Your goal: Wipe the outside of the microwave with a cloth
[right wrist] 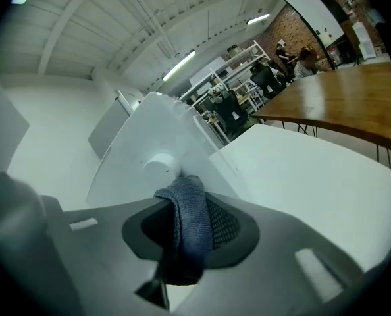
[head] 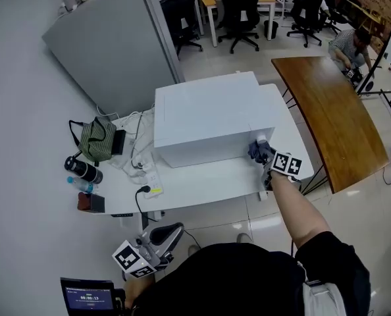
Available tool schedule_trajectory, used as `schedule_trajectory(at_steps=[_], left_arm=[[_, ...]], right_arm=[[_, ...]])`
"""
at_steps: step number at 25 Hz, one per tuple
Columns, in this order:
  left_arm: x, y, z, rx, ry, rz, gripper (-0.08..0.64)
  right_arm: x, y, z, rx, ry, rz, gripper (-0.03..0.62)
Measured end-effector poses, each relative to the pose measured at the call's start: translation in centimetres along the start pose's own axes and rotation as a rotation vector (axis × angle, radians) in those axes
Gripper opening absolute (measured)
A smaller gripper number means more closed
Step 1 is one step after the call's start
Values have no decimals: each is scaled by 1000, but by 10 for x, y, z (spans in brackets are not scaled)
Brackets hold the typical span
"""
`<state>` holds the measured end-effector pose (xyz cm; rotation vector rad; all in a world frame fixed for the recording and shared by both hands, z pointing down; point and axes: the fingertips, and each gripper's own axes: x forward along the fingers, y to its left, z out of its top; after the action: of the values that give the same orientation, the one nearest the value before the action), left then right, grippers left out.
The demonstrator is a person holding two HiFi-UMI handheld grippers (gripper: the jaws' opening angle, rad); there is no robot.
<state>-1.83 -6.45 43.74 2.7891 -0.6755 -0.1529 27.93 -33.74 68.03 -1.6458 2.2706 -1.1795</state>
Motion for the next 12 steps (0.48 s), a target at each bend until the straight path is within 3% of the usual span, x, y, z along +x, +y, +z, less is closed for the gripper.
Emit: schedule_trajectory(at_steps=[4, 6, 10, 12], left_arm=[[19, -10, 1, -1, 1, -3, 5], [8, -7, -2, -8, 1, 16, 5], [-44, 10, -7, -24, -14, 67, 5], [-76, 20, -2, -23, -36, 83, 5]], right_arm=[[-13, -5, 8, 71, -41, 24, 91], [-7, 21, -10, -10, 12, 74, 91], [45, 123, -96, -338, 211, 205, 91], [81, 185, -143, -680, 298, 268, 91]])
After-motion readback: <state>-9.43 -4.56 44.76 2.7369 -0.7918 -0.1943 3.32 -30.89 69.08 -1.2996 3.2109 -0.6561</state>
